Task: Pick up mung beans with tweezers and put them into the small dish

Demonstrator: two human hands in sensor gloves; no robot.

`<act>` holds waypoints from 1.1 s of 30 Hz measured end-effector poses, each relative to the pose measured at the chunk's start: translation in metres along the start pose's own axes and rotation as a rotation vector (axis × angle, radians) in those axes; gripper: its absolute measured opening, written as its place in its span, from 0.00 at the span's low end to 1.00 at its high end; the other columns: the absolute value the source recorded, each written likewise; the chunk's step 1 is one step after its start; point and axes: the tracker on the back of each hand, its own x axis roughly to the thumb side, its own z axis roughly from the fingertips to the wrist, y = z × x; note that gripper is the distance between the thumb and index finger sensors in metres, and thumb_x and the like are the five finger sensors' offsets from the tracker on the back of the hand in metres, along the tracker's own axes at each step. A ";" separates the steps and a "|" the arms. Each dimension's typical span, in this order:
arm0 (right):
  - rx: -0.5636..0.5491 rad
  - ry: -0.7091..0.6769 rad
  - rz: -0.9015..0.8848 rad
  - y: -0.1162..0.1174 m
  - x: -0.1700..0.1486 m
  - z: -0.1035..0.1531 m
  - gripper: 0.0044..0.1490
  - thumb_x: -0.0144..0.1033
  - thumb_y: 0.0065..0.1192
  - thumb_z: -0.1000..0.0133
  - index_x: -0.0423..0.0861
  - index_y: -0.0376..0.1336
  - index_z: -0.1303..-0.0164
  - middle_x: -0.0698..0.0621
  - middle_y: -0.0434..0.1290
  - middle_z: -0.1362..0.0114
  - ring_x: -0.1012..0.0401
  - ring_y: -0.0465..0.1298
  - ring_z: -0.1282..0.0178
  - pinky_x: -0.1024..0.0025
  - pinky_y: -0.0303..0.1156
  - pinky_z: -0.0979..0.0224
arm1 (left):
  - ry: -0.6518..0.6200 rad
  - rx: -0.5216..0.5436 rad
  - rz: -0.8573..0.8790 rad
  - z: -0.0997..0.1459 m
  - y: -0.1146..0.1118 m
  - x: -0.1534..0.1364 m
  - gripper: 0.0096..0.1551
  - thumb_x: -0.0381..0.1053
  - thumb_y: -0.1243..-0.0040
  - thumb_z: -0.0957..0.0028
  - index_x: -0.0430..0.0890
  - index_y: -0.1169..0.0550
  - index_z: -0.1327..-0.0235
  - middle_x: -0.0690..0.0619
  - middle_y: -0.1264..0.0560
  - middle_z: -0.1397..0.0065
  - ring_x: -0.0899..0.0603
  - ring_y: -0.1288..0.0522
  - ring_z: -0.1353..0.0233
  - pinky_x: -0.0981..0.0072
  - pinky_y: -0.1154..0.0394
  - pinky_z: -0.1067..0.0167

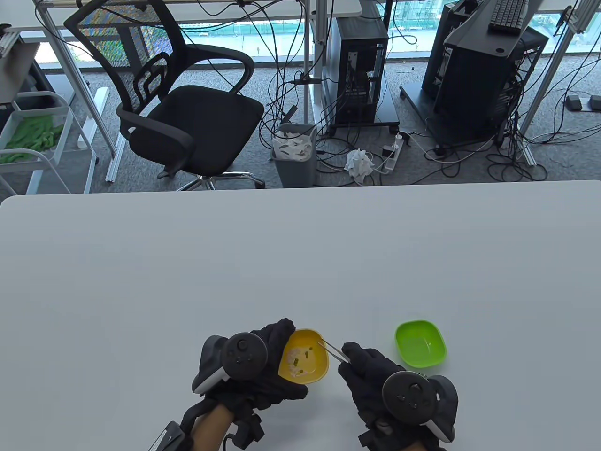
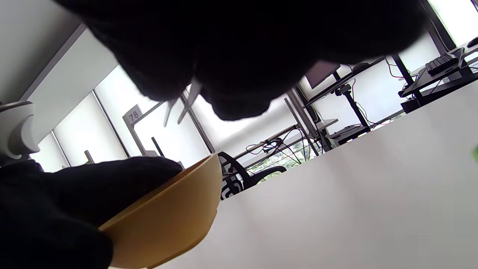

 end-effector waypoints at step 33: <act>0.258 -0.055 0.449 0.055 0.055 -0.038 0.22 0.39 0.76 0.49 0.39 0.79 0.52 0.42 0.82 0.55 0.63 0.80 0.69 0.69 0.80 0.65 | 0.013 -0.023 -0.018 -0.002 -0.009 -0.011 0.79 0.72 0.20 0.68 0.39 0.51 0.18 0.40 0.47 0.16 0.33 0.39 0.25 0.34 0.44 0.26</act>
